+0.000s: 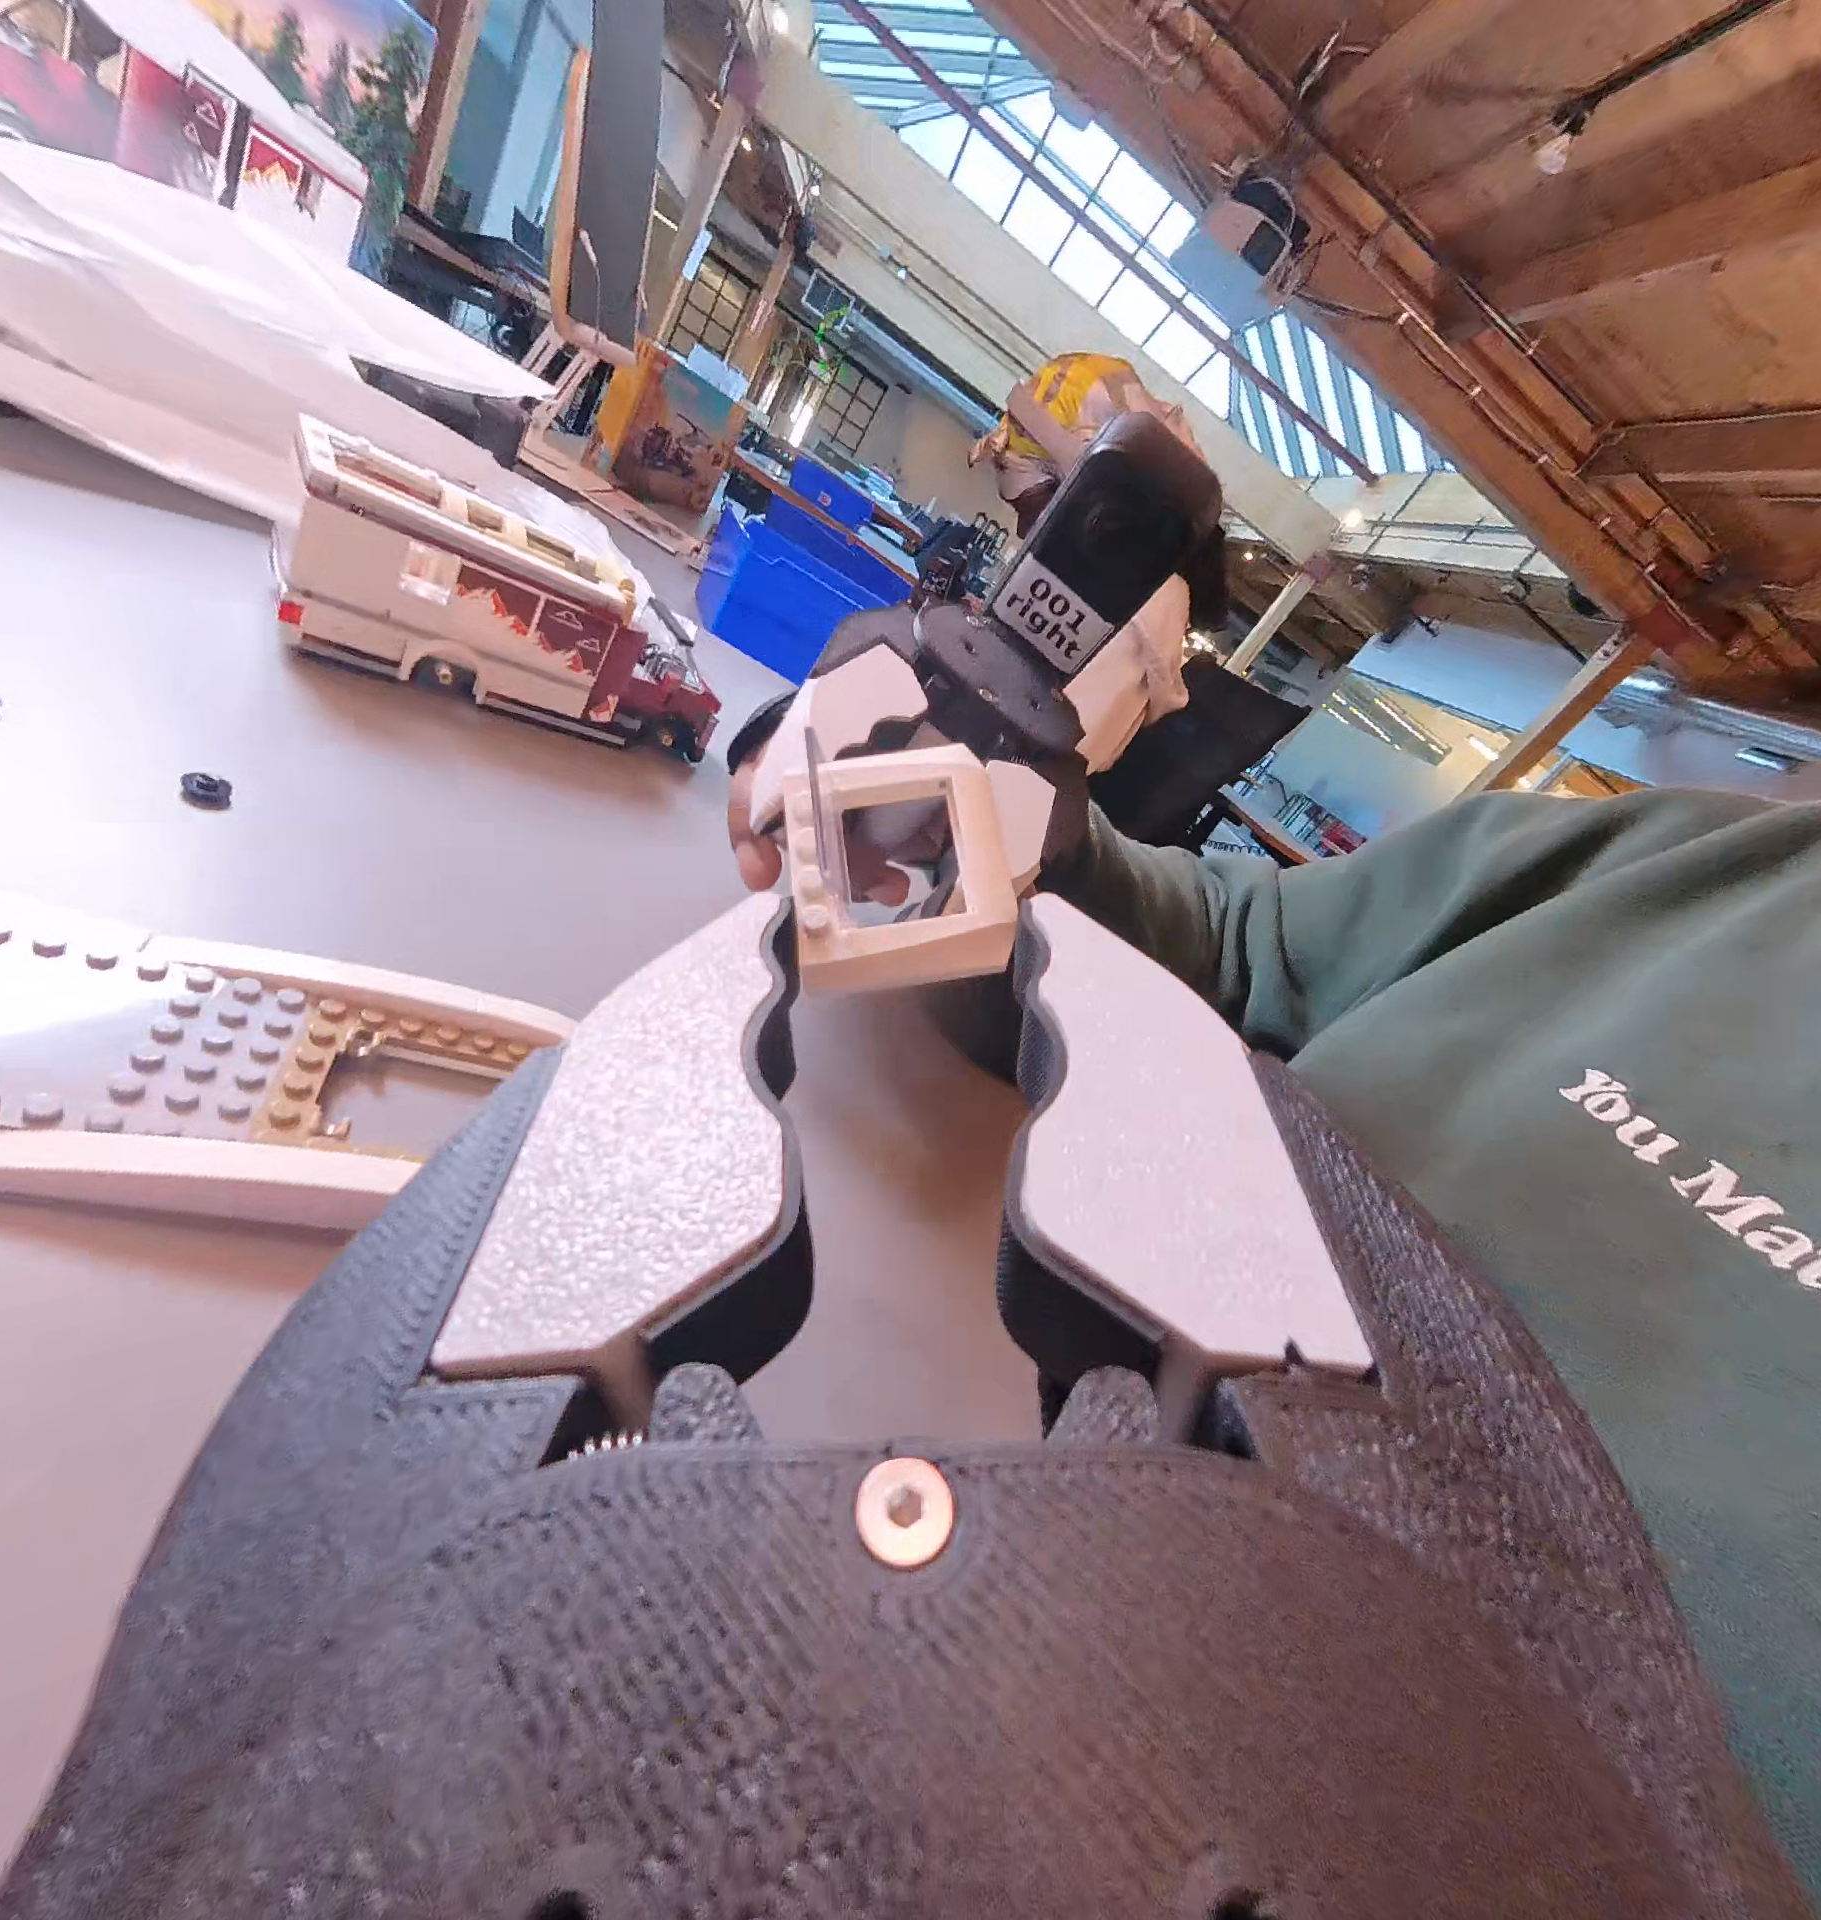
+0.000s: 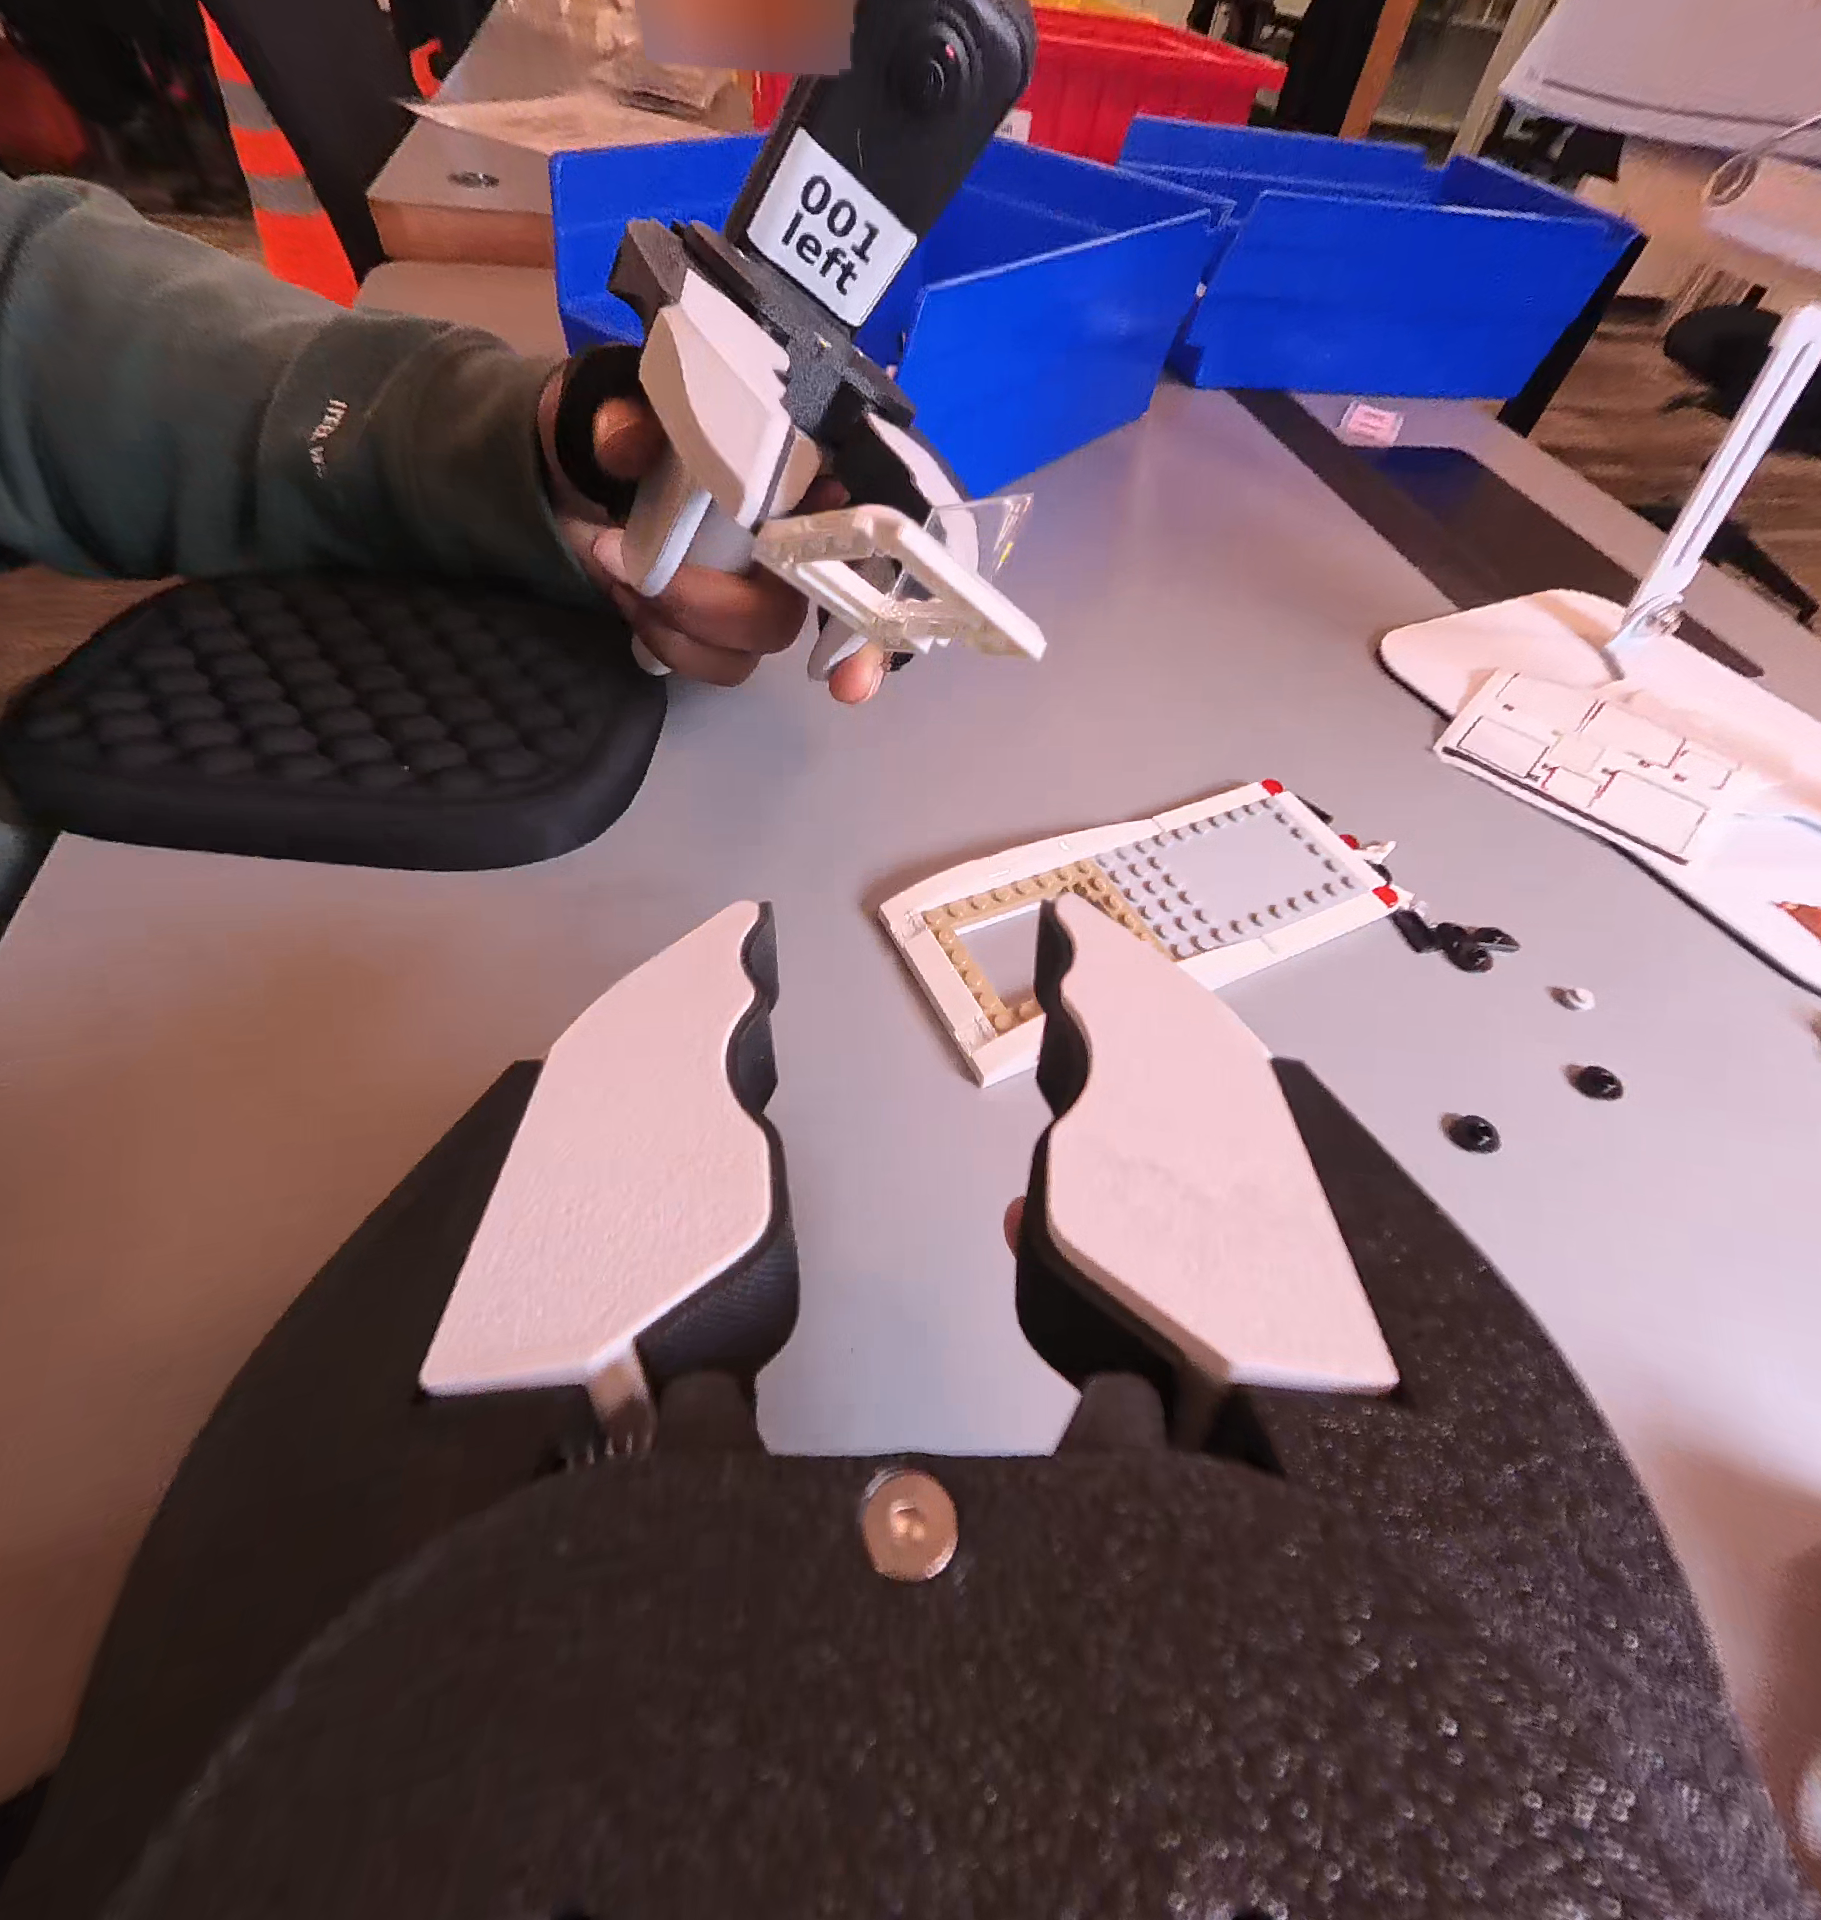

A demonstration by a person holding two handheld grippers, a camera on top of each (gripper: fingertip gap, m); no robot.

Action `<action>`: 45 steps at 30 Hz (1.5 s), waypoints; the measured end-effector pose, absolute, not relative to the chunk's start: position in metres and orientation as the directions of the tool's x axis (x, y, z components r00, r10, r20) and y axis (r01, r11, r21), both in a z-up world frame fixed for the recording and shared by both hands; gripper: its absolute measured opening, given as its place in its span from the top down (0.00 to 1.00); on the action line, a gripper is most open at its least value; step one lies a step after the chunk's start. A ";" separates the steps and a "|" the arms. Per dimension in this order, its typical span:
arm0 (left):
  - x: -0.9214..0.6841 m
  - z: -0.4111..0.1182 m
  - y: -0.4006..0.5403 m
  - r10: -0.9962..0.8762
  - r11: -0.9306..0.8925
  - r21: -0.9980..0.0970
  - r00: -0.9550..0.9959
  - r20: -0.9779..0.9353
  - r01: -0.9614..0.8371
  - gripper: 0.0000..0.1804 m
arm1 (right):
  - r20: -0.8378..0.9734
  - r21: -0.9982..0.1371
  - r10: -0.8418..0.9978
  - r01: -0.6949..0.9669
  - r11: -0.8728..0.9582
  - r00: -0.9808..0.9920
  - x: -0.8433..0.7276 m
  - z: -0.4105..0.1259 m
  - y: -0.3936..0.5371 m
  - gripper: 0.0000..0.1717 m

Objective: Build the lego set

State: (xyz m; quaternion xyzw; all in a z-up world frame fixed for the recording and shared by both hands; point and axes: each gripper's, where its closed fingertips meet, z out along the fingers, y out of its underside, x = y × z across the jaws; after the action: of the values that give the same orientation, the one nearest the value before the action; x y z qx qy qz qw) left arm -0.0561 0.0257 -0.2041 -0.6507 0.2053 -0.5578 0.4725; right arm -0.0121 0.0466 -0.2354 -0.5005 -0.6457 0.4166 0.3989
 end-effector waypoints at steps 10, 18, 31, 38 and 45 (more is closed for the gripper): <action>-0.084 -0.237 0.053 -0.707 -0.295 -0.956 0.673 0.217 -0.001 0.78 | 0.144 -0.908 0.979 0.373 0.190 -0.147 -0.015 -0.250 0.051 0.79; -0.073 -0.268 0.053 -0.709 -0.169 -0.917 0.691 -0.142 -0.362 0.78 | 0.163 -0.880 0.978 0.429 0.204 -0.132 -0.018 -0.264 0.053 0.85; -0.044 -0.284 0.031 -0.799 -0.180 -0.861 0.582 -0.154 -0.475 0.78 | 0.218 -0.808 0.975 0.552 0.208 -0.048 -0.015 -0.282 0.070 0.84; -0.035 -0.307 0.021 -0.835 -0.205 -0.775 0.520 -0.179 -0.597 0.77 | 0.176 -0.826 0.984 0.547 0.138 0.017 -0.012 -0.279 0.083 0.85; -0.035 -0.288 0.020 -0.842 -0.222 -0.866 0.537 -0.062 -0.449 0.68 | 0.178 -0.821 0.984 0.552 0.148 0.002 -0.012 -0.280 0.080 0.85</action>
State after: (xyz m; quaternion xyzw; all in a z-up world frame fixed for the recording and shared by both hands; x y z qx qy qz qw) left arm -0.0346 0.0205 -0.2885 -0.7510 0.4295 -0.2173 0.4520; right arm -0.0118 0.0798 -0.2801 -0.5909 -0.6498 0.2773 0.3895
